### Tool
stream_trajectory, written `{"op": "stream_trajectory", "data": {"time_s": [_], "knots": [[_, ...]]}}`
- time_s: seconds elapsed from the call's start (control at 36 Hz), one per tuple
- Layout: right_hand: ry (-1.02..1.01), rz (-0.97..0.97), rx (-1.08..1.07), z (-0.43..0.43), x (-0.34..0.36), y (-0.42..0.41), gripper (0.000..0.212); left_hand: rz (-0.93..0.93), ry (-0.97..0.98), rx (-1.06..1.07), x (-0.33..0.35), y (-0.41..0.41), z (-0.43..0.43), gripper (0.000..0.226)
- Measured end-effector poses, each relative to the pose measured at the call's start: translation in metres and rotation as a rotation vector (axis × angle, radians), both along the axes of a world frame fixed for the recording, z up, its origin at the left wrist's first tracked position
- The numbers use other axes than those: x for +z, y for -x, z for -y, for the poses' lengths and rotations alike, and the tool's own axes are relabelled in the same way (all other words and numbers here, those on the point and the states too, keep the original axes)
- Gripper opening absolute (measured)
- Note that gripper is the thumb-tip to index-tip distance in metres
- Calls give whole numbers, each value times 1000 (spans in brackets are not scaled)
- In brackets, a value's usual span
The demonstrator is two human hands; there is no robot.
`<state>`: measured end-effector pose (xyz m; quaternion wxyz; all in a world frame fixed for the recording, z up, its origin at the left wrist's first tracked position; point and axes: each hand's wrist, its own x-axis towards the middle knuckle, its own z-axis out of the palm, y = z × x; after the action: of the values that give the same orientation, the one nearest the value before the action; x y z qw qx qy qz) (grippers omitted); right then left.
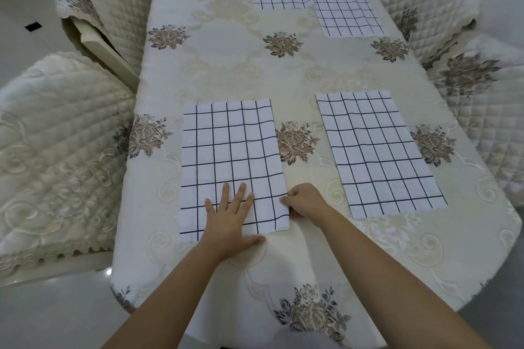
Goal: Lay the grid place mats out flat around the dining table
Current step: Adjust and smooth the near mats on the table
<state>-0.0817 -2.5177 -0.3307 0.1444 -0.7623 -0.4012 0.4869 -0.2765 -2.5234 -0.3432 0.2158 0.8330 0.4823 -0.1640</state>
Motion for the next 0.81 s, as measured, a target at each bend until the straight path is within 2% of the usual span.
{"op": "stream_trajectory", "data": {"time_s": [0.08,0.33,0.53,0.61,0.67,0.75,0.81], "knots": [[-13,10,-17,0,-2,1,21,4,-13,10,-1,0,-1,113],[-35,11,-63,3,1,4,31,0,-21,9,-1,1,-4,109],[0,-71,5,12,13,-1,28,5,-37,-10,-1,2,-3,128],[56,-104,66,19,17,-6,29,19,-37,-4,-1,3,-3,113],[70,-104,87,23,20,-9,29,38,-32,-4,-2,5,-6,113],[49,-49,124,29,23,-11,31,72,-45,-6,-2,9,-10,124],[-1,110,158,33,23,-15,30,112,-63,21,-3,10,-11,121]]}}
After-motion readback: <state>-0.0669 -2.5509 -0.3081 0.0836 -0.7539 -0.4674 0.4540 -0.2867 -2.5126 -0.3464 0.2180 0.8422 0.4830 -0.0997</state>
